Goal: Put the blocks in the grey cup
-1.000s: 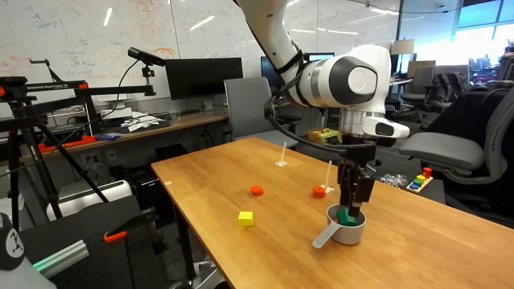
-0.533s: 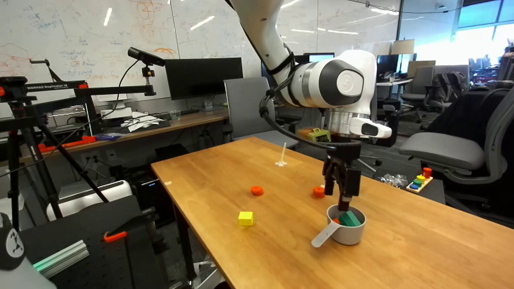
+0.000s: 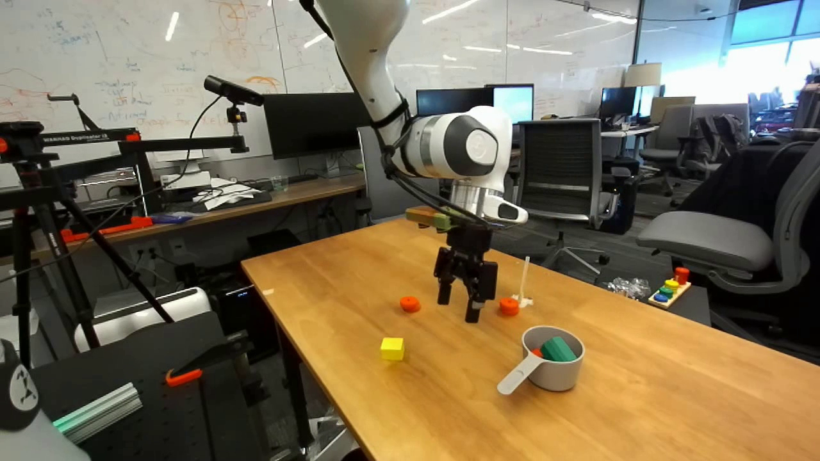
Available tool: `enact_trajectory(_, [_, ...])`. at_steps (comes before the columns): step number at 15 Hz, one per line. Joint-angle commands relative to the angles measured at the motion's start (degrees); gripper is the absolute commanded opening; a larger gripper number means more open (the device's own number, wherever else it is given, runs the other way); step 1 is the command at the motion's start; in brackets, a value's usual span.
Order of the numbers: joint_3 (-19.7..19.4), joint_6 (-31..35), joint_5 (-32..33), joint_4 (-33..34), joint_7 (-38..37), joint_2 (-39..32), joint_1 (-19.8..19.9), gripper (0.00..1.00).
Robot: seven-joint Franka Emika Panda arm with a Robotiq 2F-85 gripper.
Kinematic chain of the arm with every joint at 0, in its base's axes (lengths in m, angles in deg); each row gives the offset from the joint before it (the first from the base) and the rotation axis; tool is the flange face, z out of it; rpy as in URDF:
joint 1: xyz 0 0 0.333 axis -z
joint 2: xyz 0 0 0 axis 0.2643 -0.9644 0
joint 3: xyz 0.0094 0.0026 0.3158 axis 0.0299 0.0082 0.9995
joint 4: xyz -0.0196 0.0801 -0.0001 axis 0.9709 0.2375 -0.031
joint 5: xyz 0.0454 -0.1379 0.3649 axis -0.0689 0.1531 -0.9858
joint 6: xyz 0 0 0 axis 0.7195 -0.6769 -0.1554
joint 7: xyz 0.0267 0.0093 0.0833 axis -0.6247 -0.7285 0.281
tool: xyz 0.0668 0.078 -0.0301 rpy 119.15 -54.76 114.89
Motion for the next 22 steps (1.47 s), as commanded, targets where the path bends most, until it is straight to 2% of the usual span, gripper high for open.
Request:
enact_trajectory(1, [0.82, -3.59, 2.85, -3.74, 4.86, 3.37, -0.76, 1.0])
enact_trajectory(6, [1.9, -6.47, 8.44, -8.11, 14.63, 5.14, -0.96, 1.0])
enact_trajectory(15, [4.28, -8.34, 21.84, -12.45, 26.85, 6.5, -2.07, 1.0])
enact_trajectory(22, [7.41, -8.33, 24.75, -13.44, 27.61, 5.24, -4.36, 1.0])
